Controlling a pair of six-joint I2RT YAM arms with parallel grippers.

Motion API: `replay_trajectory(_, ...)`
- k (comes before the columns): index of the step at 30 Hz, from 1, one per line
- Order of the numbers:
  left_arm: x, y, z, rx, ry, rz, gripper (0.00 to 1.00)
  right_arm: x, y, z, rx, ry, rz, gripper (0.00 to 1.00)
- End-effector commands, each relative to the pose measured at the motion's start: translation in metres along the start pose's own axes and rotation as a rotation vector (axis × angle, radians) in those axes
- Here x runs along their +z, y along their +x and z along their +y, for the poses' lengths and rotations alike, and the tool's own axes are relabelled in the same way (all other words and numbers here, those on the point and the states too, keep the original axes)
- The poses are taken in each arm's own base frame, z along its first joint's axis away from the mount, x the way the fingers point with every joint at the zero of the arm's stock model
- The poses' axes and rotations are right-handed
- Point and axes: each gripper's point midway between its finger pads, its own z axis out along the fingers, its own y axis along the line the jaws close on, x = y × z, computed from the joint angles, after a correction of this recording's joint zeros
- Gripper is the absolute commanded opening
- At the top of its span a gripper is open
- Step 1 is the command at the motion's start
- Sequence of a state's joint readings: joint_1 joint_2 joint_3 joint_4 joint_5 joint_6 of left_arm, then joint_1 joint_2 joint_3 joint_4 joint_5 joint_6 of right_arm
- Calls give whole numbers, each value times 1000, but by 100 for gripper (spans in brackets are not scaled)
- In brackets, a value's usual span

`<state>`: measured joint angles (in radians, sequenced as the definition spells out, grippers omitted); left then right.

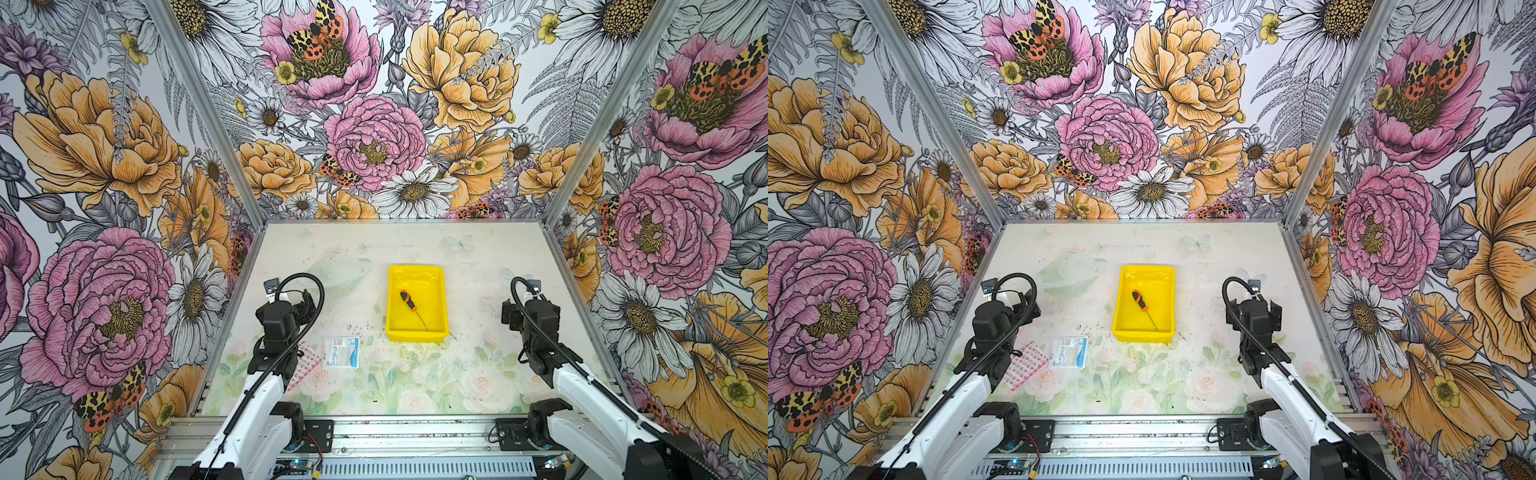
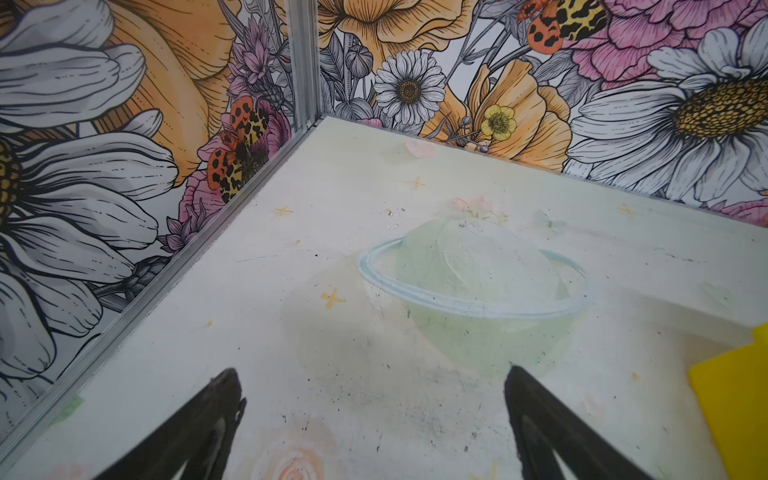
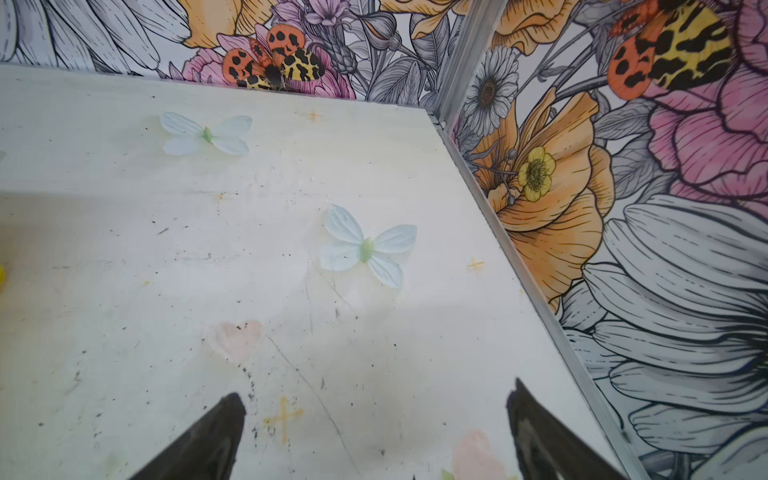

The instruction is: Put the screwdriver in the bin

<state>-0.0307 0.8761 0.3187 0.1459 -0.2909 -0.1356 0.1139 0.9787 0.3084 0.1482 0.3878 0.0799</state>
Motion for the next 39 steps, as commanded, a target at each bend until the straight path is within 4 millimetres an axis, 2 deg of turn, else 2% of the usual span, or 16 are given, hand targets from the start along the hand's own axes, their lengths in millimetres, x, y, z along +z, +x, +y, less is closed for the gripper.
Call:
replay_trajectory(1,10,-11,-1,11,11,-91,99,12,-29,1,74,-32,-127,99)
replay_trajectory(4,19,-6,0,7,0,-115,99,24,-38,3,94,-51,-148,99)
replay_trajectory(14,57,-23,-10,3,22,-175,99,60,-61,12,128,-109,-193,99)
replay_trajectory(20,80,-11,-21,32,55,-179,99,79,-53,14,139,-104,-181,100)
replay_trajectory(24,82,-5,-22,40,57,-184,99,77,-50,15,142,-106,-196,99)
replay_trajectory(39,83,-4,-31,82,64,-173,99,76,-46,19,126,-116,-216,100)
